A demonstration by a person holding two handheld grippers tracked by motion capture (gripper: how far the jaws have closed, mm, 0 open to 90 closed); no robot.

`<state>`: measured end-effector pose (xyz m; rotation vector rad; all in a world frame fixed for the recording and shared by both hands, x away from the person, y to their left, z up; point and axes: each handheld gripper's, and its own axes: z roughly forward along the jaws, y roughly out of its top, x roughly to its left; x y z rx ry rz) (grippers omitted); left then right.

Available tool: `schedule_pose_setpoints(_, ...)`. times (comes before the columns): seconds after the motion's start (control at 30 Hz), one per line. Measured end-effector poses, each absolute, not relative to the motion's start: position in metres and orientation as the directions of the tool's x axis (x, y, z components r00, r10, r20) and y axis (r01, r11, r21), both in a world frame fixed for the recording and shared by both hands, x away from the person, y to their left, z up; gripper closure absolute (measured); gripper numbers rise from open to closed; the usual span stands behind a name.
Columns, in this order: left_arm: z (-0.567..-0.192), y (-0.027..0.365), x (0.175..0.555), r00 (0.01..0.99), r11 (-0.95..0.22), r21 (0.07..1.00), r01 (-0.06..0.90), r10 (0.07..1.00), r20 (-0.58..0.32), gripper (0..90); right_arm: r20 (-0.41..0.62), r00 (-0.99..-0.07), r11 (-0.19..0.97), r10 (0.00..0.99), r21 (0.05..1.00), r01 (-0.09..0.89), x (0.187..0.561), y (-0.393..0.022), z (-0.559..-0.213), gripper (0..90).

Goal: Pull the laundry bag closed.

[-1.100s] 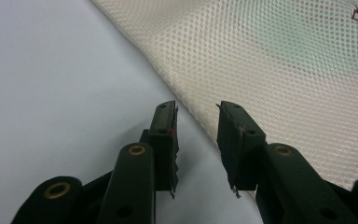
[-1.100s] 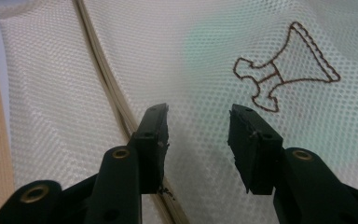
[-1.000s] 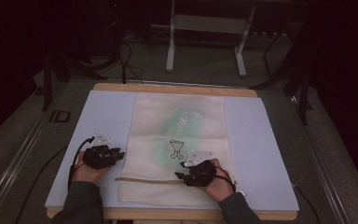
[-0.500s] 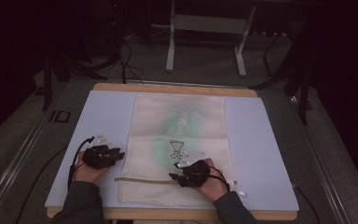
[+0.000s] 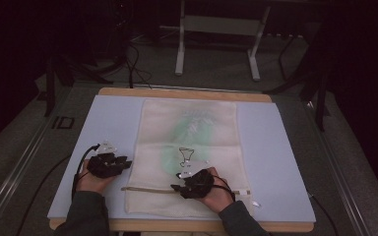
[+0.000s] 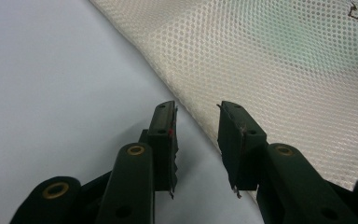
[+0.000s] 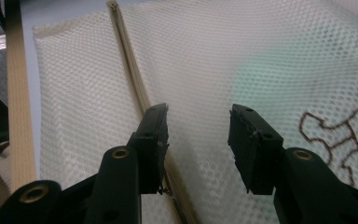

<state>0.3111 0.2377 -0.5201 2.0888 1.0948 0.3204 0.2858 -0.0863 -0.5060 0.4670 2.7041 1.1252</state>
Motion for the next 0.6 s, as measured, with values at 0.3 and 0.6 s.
schedule_pose_setpoints(0.3, -0.520, 0.237, 0.311, 0.607, -0.363, 0.710, 0.604, 0.786, -0.114, 66.6, -0.040, -0.945, 0.667, 0.325, 0.719, 0.198, 0.284, -0.074, -0.506, 56.8)
schedule_pose_setpoints(0.6, -0.520, 0.237, 0.311, 0.609, -0.363, 0.710, 0.604, 0.784, -0.117, 66.8, -0.037, -0.952, 0.665, 0.302, 0.724, 0.183, 0.283, -0.064, -0.506, 56.6)
